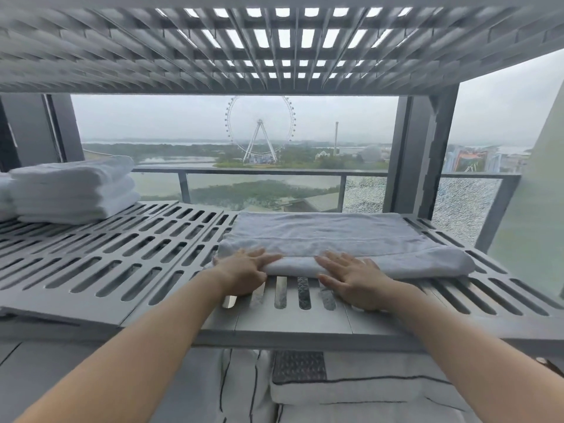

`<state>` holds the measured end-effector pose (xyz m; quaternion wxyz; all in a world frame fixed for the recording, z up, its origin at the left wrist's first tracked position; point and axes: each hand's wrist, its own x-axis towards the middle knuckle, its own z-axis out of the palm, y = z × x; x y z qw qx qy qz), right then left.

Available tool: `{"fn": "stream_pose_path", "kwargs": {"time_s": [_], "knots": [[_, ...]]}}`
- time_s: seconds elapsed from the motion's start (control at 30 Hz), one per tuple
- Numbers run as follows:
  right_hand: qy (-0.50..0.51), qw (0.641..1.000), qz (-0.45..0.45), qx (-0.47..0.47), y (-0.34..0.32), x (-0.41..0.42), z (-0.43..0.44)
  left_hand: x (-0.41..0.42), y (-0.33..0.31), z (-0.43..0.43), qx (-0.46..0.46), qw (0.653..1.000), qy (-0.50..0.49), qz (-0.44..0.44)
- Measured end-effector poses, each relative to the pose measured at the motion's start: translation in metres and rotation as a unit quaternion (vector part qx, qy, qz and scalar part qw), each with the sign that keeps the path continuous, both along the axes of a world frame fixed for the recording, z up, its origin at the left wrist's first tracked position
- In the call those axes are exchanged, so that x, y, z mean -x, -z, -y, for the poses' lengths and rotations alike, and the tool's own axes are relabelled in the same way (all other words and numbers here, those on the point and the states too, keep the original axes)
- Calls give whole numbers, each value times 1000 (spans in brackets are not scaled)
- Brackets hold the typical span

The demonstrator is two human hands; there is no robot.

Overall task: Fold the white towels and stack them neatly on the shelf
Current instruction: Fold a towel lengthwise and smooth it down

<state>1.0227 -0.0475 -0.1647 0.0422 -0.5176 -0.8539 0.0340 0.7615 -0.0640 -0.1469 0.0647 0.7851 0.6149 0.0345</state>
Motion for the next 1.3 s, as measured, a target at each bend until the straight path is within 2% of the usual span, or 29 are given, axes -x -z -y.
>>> {"fn": "stream_pose_path", "kwargs": {"time_s": [0.13, 0.2, 0.3, 0.33, 0.43, 0.53, 0.63, 0.77, 0.83, 0.93, 1.03, 1.2, 1.3], "knots": [[7, 1000, -13, -7, 0, 5, 2, -15, -6, -5, 23, 1000, 4, -9], [10, 998, -61, -20, -2, 5, 4, -41, -7, -4, 10, 1000, 13, -1], [36, 988, -148, -40, -8, -11, 9, -95, -12, -3, 0, 995, 97, 7], [52, 988, -140, -47, -9, -20, 10, -112, -13, -3, 0, 993, 120, 16], [106, 992, -43, -59, -11, -60, 8, -146, -14, -10, 3, 989, 142, 48], [144, 986, 12, -82, -18, -96, 4, -155, -9, -25, 1, 991, 121, 62], [150, 983, -1, -108, -30, -110, -5, -160, -9, -43, -9, 996, 82, 42], [156, 977, -56, -137, -43, -111, -28, -185, -13, -60, -10, 994, 85, 66], [180, 973, -67, -132, -45, -116, -41, -195, -14, -68, -13, 995, 76, 67], [226, 971, -32, -68, -40, -123, -53, -202, -14, -78, -7, 998, 40, 44], [258, 964, -46, -33, -30, -130, -57, -206, -11, -85, -6, 999, 5, 32], [285, 951, -64, -97, -29, -137, -54, -209, -12, -93, -66, 995, -81, -1], [291, 948, -85, -93, -30, -138, -52, -212, -15, -97, -68, 994, -89, -8]]}}
